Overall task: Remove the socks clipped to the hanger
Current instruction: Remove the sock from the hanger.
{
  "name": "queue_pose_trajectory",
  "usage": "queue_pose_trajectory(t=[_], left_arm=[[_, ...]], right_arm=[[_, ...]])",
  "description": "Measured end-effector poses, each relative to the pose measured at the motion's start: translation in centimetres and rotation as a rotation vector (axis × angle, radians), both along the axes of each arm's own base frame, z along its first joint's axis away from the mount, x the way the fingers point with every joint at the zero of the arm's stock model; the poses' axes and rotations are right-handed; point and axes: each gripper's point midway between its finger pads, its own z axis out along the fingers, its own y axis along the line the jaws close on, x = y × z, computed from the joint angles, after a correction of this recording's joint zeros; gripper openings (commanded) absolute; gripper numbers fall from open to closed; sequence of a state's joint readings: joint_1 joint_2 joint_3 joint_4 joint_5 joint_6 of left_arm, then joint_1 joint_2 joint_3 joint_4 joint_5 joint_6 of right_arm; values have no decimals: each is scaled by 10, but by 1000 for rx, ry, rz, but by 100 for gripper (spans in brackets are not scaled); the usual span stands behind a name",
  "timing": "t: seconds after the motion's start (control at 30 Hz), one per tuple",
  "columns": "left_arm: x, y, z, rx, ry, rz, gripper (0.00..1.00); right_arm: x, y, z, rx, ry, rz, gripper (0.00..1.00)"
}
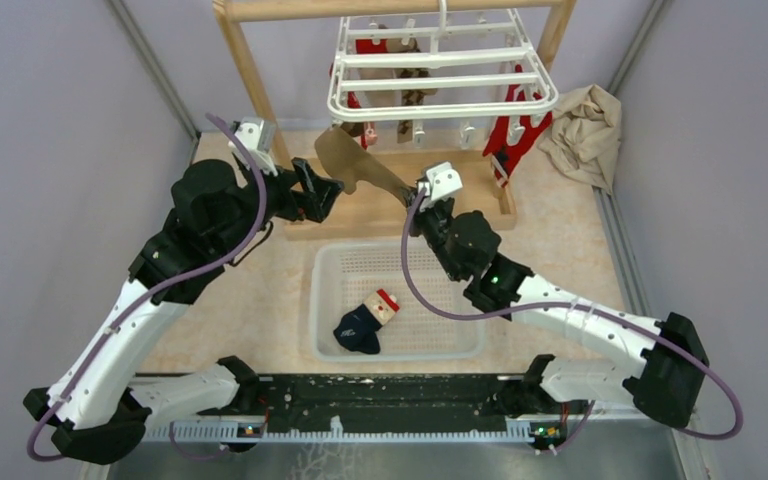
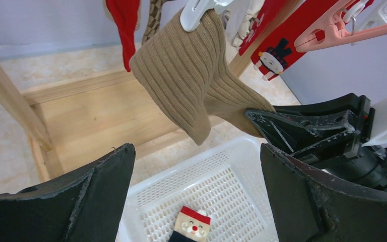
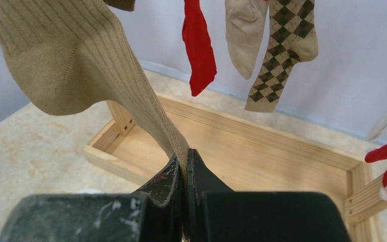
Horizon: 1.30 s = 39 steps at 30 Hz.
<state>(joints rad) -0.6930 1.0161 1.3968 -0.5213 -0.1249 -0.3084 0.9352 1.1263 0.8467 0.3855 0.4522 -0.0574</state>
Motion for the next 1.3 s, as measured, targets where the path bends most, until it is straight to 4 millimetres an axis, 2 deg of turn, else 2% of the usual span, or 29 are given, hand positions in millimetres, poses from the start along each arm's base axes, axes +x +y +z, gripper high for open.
queue_pose_trajectory(t=[0.17, 0.43, 0.6, 0.77, 1.17, 1.3], left_arm=[[6, 7, 5, 47, -55, 29, 99], [20, 14, 37, 100, -242, 68, 99], [33, 12, 51, 145, -340, 92, 99], [45, 9, 50, 191, -396, 106, 97], [66, 1, 50, 215, -477, 131, 98], [73, 4, 52, 198, -489, 153, 97]], right_arm=[[2, 4, 5, -44, -10, -31, 0], [3, 5, 16, -69, -15, -44, 0], [3, 5, 11, -87, -6, -45, 0], [5, 8, 3, -112, 10, -45, 0], [8, 14, 0, -124, 17, -37, 0], [8, 14, -1, -124, 17, -36, 0]])
